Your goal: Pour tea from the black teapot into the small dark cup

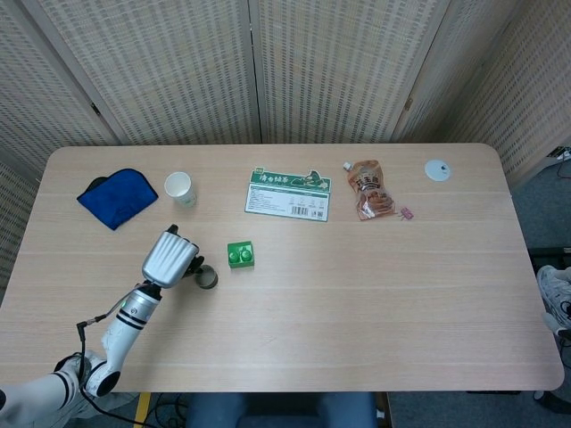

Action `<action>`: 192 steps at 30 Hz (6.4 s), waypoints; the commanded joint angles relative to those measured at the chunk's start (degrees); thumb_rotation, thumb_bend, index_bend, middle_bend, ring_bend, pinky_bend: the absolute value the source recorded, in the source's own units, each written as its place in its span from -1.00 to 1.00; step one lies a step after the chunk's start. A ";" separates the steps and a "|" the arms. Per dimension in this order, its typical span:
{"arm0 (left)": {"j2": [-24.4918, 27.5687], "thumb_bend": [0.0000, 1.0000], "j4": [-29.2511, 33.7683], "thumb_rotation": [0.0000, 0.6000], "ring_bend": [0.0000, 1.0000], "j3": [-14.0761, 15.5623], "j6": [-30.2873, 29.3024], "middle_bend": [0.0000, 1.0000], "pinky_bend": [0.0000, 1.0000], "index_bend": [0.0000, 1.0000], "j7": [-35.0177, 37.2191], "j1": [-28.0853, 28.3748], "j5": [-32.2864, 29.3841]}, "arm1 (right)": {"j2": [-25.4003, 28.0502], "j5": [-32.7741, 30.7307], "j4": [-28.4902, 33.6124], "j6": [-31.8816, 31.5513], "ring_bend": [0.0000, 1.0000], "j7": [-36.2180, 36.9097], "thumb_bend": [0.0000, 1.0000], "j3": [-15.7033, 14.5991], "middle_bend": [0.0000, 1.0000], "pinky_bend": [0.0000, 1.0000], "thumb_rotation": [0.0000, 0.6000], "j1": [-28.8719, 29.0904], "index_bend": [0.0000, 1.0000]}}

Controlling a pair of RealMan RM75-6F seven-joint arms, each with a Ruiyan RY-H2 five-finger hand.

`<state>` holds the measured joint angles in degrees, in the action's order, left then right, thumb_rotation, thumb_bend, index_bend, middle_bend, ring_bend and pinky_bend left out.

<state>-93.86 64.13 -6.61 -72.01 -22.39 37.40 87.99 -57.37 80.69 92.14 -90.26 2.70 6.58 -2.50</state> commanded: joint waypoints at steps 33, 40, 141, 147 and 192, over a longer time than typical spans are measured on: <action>-2.89 -0.25 -7.46 0.74 1.00 2.25 -3.79 1.00 0.06 1.00 -2.49 0.68 5.06 | -0.08 -0.30 -0.25 0.51 -0.51 0.11 -0.85 0.12 -0.40 -0.49 1.00 0.16 -0.31; -2.71 -0.25 -8.01 0.74 1.00 2.44 -4.12 1.00 0.06 1.00 -2.44 0.62 5.40 | -0.05 -0.19 -0.14 0.50 -0.51 0.06 -0.85 0.13 -0.40 -0.49 1.00 0.20 -0.31; 2.78 -0.57 -0.76 -0.68 0.93 -5.23 4.88 1.00 0.07 1.00 26.66 -5.52 -13.82 | -0.15 0.05 1.93 1.06 -0.51 -2.48 -0.87 0.24 -0.40 -0.49 1.00 1.15 -0.31; 1.83 -0.59 -3.73 -0.71 0.89 -3.84 5.20 1.00 0.07 1.00 24.92 -5.50 -12.66 | -0.27 0.01 1.83 1.21 -0.51 -2.50 -0.86 0.16 -0.40 -0.49 1.00 1.21 -0.31; 0.59 -0.73 -5.65 -1.00 0.00 -1.56 7.97 0.25 -0.18 0.24 21.76 -7.01 -11.92 | -0.84 -0.42 1.00 2.11 -0.52 -2.17 -0.87 0.12 -0.40 -0.49 1.00 1.78 -0.31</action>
<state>-93.52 58.11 -8.15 -64.24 -0.76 30.47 76.17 -58.22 80.27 93.14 -88.15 0.53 6.70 -0.72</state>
